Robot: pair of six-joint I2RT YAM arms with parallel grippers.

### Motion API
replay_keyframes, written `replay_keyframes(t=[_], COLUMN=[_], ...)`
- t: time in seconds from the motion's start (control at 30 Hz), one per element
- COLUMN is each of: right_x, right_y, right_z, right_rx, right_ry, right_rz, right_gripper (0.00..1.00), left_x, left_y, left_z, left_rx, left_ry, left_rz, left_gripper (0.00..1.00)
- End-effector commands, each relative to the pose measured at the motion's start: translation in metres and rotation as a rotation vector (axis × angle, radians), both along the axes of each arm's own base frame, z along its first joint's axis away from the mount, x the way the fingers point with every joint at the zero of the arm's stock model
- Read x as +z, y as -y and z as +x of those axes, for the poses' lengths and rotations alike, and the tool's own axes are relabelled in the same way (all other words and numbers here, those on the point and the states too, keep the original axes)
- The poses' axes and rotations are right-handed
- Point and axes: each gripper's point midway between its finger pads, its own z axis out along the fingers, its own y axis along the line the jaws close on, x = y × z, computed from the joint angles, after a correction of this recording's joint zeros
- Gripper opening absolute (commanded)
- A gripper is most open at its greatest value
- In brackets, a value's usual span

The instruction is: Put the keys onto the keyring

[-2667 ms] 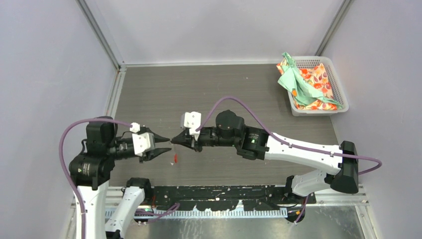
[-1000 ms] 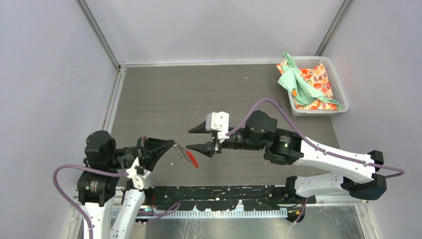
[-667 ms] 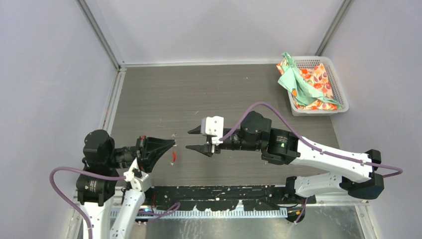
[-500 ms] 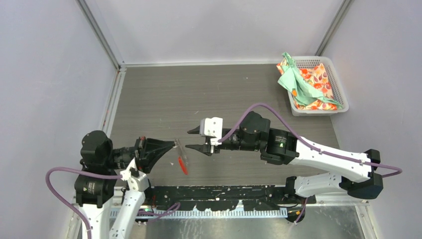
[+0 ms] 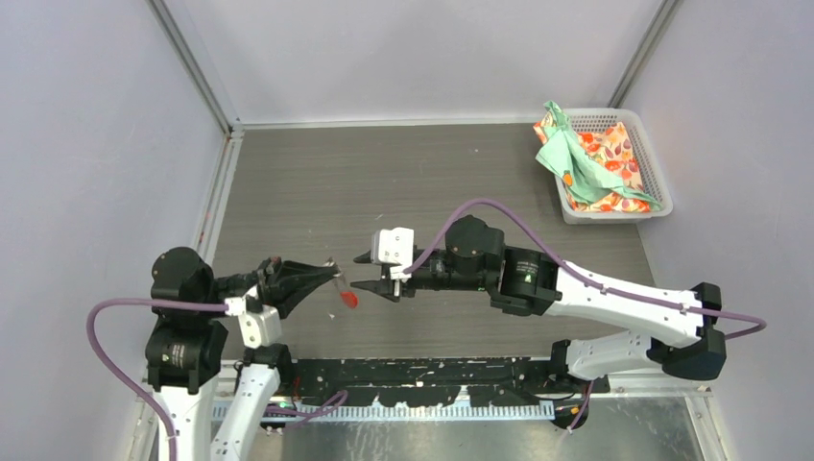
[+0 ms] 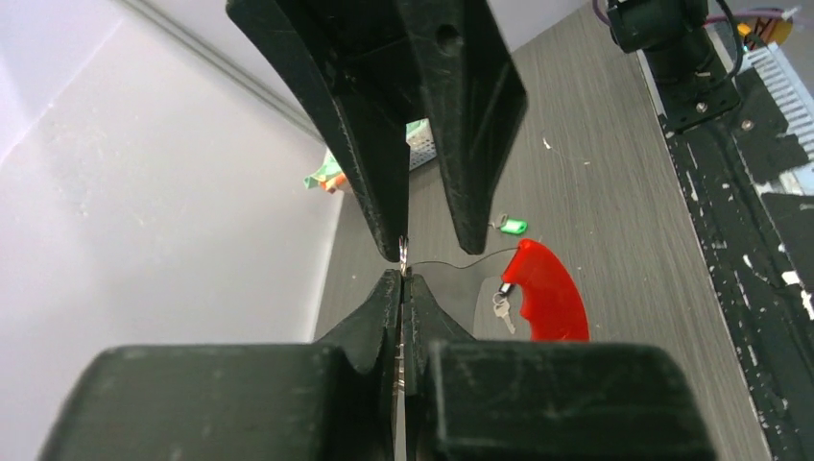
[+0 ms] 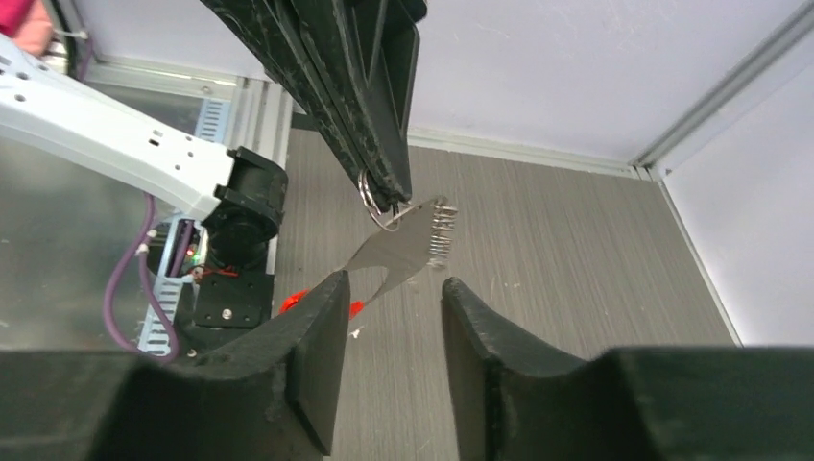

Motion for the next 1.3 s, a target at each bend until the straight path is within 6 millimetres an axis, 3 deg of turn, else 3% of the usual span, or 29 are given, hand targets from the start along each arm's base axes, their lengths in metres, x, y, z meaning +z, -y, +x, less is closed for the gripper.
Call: replay_keyframes(t=[0.0,0.13,0.2,0.3,0.4,0.53,0.87,1.03,1.27], right_x=[0.03,-0.001,-0.028,-0.08,-0.129,-0.181,-0.265,-0.296,-0.321], right_y=[0.017,0.085,0.121,0.162,0.182,0.186,0.151,0.144,0.146], right_z=[0.029,0.118,0.147,0.174,0.184,0.189,0.211,0.224,0.233], right_rx=[-0.171,-0.533,-0.642,-0.811,-0.914,-0.952,-0.929,-0.951,-0.989], right_ry=[-0.017,-0.29,-0.42,-0.541,-0.658,-0.722,-0.968,-0.994,-0.982], right_rz=[0.081,0.167,0.205,0.16,0.1,0.009,-0.079,-0.119,-0.165], right_gripper=[0.52,0.65,0.69,0.71,0.69,0.61,0.52,0.47,0.45], left_x=[0.012,-0.002,-0.012,-0.022,-0.028,-0.035,-0.039,-0.039,-0.039], left_y=[-0.001,0.0,0.0,0.0,0.0,-0.001,-0.002,-0.002,-0.003], left_z=[0.015,0.022,0.026,0.029,0.031,0.031,0.024,0.021,0.018], left_rx=[0.053,0.069,0.076,0.076,0.078,0.079,0.081,0.081,0.082], left_ry=[-0.125,-0.248,-0.29,-0.293,-0.283,-0.298,-0.261,-0.262,-0.264], left_rz=[-0.063,-0.079,-0.08,-0.072,-0.065,-0.047,-0.031,-0.032,-0.035], left_gripper=[0.0,0.0,0.0,0.0,0.0,0.0,0.0,0.0,0.0])
